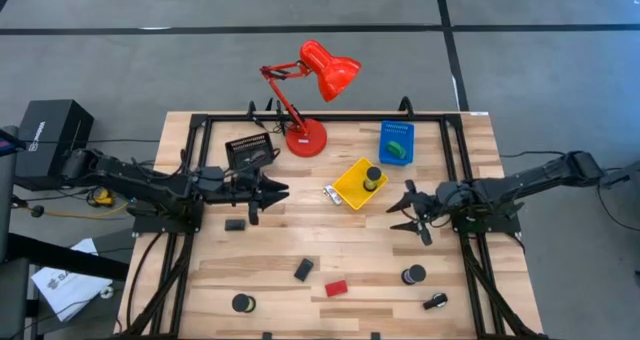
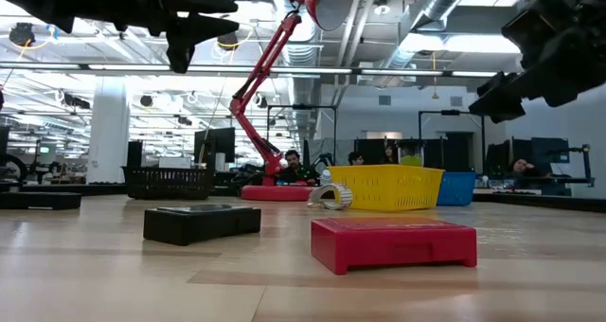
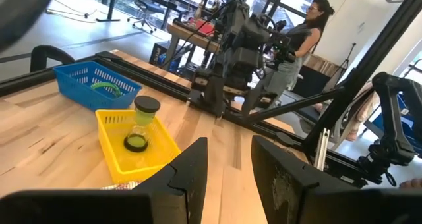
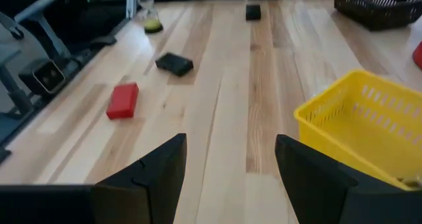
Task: Pick & Place Office items
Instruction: Put the green wrist watch into the black bin
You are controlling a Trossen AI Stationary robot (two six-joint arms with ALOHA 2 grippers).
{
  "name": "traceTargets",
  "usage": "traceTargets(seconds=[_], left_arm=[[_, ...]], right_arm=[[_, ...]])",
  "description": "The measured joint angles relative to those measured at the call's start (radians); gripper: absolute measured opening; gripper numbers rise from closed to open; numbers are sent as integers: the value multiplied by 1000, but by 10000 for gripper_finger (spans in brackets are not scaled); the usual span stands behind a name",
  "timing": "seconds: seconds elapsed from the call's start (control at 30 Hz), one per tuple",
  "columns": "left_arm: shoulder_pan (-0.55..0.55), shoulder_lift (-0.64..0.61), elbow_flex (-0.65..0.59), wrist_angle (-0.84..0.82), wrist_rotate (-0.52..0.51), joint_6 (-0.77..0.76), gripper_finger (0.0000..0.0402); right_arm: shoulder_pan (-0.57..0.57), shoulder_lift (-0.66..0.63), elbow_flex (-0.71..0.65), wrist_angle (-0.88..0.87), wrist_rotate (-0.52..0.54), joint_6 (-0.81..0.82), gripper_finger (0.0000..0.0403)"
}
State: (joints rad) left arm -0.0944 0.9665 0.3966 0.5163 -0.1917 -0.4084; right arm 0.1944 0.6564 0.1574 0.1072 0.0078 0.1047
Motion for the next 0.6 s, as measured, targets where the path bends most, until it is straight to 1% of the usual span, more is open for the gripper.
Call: traceTargets(seconds=[0.13, 0.33, 0.47, 0.6], left_arm=[[-4, 0, 0, 6, 0, 0, 112], [-67, 0, 0, 61, 2, 8, 112], [-102, 0, 0, 117, 2, 14, 112], [-111, 0, 0, 128, 2, 42, 112]], right_arm=[[0, 34, 0, 2, 0, 0, 223], [0, 92, 0, 6, 0, 8, 223], [0, 112, 0, 17, 0, 10, 223], [0, 121, 0, 52, 0, 10, 223]])
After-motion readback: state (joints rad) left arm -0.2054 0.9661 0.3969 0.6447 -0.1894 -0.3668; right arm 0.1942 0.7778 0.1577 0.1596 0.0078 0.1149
